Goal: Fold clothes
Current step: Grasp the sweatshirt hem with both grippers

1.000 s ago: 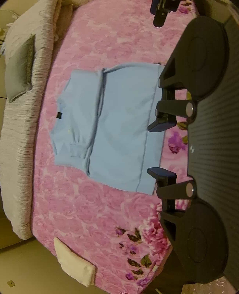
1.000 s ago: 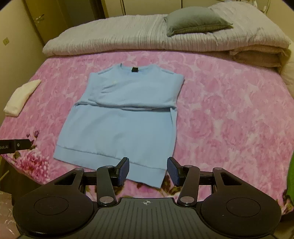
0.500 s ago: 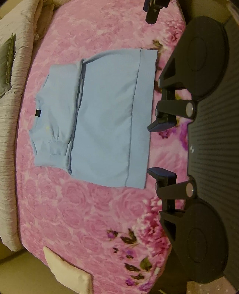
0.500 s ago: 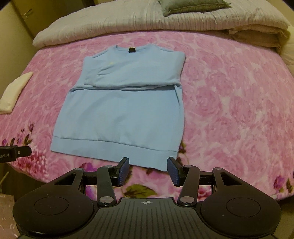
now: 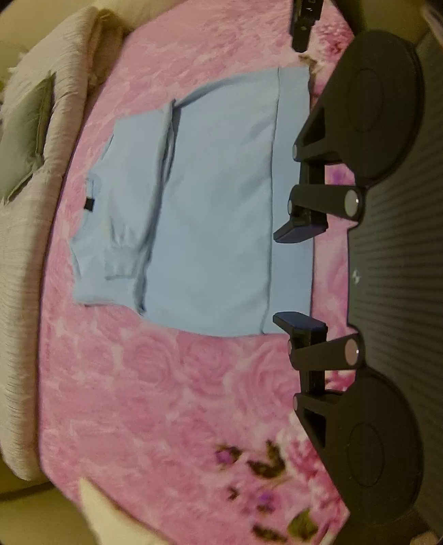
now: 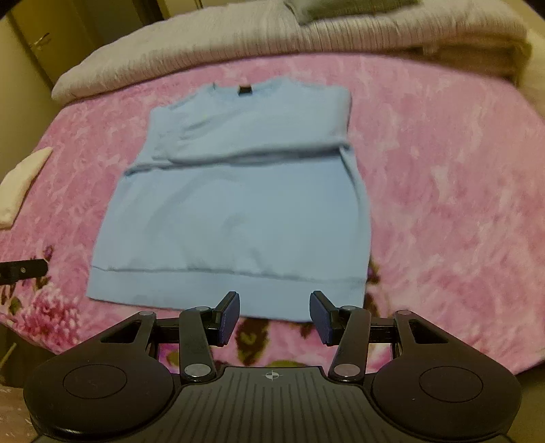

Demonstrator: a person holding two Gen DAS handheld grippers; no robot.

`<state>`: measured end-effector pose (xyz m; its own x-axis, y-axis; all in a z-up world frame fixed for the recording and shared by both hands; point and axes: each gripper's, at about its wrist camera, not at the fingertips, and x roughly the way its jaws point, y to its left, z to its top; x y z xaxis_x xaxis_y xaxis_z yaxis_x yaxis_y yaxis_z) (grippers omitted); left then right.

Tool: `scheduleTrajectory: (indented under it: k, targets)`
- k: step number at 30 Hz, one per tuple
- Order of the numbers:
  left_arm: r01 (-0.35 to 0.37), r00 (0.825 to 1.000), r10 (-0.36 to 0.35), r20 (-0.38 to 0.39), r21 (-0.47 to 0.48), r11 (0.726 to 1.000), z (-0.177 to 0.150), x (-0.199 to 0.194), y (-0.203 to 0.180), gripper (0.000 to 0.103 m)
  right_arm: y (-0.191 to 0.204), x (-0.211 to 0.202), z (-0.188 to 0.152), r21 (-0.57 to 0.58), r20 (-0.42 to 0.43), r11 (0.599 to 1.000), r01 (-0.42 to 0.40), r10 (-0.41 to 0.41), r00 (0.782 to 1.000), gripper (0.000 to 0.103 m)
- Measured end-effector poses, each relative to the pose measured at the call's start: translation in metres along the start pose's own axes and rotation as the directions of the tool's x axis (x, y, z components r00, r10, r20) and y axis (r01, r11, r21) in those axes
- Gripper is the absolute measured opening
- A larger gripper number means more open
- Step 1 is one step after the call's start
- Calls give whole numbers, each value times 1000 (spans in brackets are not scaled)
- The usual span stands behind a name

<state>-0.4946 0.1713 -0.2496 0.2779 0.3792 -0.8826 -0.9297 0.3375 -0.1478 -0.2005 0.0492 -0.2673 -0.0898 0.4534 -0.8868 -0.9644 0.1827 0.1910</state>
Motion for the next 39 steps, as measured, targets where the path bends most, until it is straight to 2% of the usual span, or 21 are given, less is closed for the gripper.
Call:
scheduleTrajectory:
  k: [4,7,9,12,15,18,21,23,26,28,30,33,35,37,39]
  targets:
    - [76,997,-75,26,-48,996,-31,43,38,39,-35,40,-28,77,8,997,-24,23,1000,50]
    - [110,991,-107,77,-38,993,-49,62,52,39,-52,56,-48,82,67,996,-26,21,998,50]
    - [145,982,-139,130,-39,989,-61,67,59,39,-60,62,-60,77,109,997,-30,22,994,49]
    - [193,964,-179,197,-51,980,-77,67,69,39,-70,61,-81,70,188,996,-55,41,981,49]
    - [199,966,-177,190,-106,974,-86,56,74,37,-73,51,-99,129,209,990,-53,25,978,49]
    - [251,945,-231,233,-58,966,-92,41,76,38,-83,35,-109,189,243,975,-114,66,968,49]
    - [239,945,-214,247,-76,968,-92,36,79,38,-94,20,-118,246,281,952,-182,110,953,49]
    - [283,933,-251,259,-92,955,-90,36,84,38,-102,9,-124,281,307,932,-227,137,942,49]
    - [301,933,-264,246,-128,945,-80,51,90,38,-116,10,-117,315,330,909,-274,166,929,49]
    - [310,934,-270,235,-155,938,-72,62,94,38,-127,18,-108,355,329,889,-290,172,929,49]
    - [318,935,-276,223,-182,931,-64,74,98,39,-142,32,-100,421,326,850,-316,183,927,49]
    - [329,936,-285,206,-222,918,-52,91,104,39,-161,52,-88,507,336,777,-373,220,916,50]
    - [340,935,-297,194,-248,907,-43,104,109,39,-172,66,-80,553,355,719,-421,254,900,49]
    - [371,925,-328,193,-261,891,-36,115,113,39,-180,78,-69,574,366,678,-459,288,885,49]
    - [405,911,-361,198,-269,874,-29,125,117,39,-184,89,-57,575,365,660,-483,322,874,49]
